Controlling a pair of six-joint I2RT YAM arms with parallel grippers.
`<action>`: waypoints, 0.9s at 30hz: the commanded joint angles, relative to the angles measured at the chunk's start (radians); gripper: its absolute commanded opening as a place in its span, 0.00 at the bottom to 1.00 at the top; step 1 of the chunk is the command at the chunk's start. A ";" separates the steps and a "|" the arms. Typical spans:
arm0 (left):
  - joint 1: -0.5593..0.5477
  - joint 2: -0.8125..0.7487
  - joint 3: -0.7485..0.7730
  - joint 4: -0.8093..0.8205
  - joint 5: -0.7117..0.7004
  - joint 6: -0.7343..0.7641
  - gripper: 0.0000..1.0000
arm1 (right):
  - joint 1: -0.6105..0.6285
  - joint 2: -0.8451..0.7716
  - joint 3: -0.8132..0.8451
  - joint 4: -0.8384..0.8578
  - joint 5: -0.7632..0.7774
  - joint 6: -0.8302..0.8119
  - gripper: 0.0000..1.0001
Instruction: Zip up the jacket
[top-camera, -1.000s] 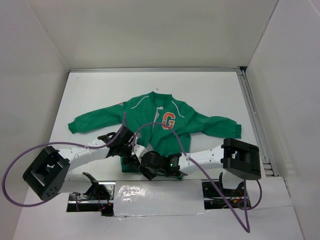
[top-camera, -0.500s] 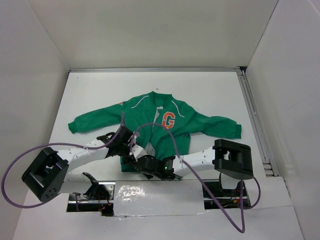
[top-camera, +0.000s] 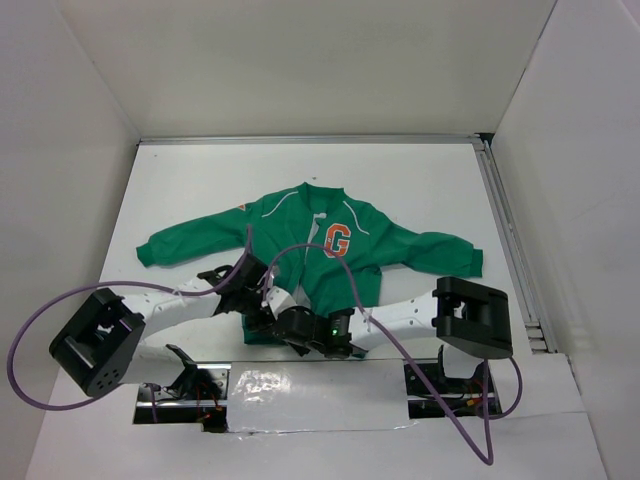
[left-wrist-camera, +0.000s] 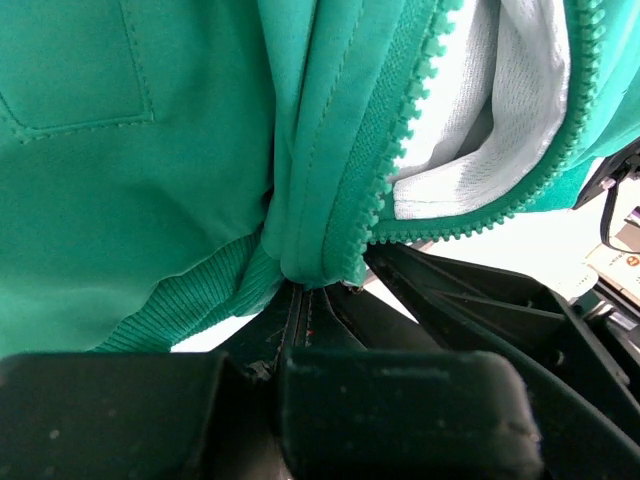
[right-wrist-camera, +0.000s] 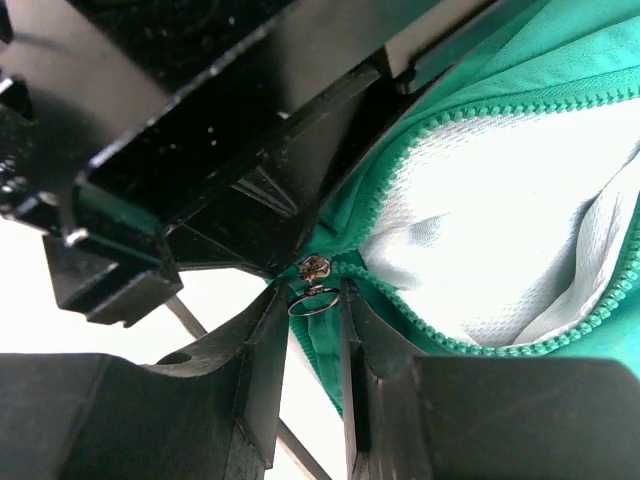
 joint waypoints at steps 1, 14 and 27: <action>-0.006 0.018 -0.016 0.007 -0.009 0.035 0.00 | -0.016 -0.056 0.030 0.001 -0.010 -0.020 0.05; -0.006 0.041 -0.002 0.005 -0.009 0.062 0.00 | -0.075 -0.096 0.020 0.010 -0.069 -0.037 0.00; -0.022 -0.062 -0.002 -0.036 0.028 0.095 0.00 | -0.093 -0.088 0.093 -0.102 0.099 -0.010 0.00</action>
